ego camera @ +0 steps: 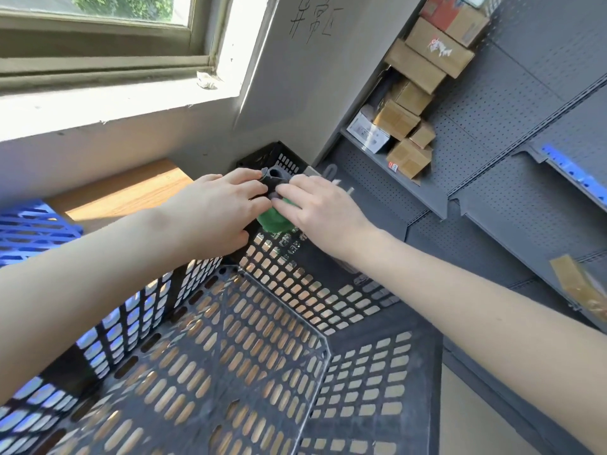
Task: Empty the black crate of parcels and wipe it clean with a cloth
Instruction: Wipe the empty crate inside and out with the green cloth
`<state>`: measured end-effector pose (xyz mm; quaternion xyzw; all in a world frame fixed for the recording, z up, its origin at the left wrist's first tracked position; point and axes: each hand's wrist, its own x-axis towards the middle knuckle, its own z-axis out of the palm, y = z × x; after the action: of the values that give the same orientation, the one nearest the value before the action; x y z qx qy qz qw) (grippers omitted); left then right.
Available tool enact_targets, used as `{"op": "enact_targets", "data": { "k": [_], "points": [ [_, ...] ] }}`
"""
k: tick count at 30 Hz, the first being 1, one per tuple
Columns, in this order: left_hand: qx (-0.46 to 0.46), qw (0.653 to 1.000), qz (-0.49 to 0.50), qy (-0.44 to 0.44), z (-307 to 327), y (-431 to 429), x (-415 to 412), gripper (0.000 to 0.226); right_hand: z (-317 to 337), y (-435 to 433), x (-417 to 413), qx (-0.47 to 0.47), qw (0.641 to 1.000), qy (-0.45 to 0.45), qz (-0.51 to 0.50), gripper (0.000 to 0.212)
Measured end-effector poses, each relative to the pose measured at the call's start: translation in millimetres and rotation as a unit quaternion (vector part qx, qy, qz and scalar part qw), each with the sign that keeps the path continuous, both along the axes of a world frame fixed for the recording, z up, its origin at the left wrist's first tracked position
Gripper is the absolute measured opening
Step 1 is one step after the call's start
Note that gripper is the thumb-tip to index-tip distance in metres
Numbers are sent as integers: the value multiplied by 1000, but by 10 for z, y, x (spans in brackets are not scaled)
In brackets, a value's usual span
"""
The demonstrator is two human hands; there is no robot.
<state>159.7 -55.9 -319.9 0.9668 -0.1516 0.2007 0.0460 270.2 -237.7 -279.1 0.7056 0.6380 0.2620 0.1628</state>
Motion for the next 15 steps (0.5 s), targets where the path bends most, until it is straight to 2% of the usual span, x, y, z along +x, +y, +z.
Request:
{"op": "enact_targets", "data": {
  "k": [4,7,11,15],
  "points": [
    [-3,1000,5,19,29,4,-13,46,-50,-346,-64,-40,999,14,-7,29],
    [0,999,15,34,79,-23,-39,49,-8,-804,-149,-86,995,39,-33,22],
    [25,996,35,76,157,-67,-58,53,71,-1429,-288,-150,985,57,-61,24],
    [37,994,41,91,166,-88,-66,52,115,-1650,-343,-162,984,52,-61,30]
  ]
}}
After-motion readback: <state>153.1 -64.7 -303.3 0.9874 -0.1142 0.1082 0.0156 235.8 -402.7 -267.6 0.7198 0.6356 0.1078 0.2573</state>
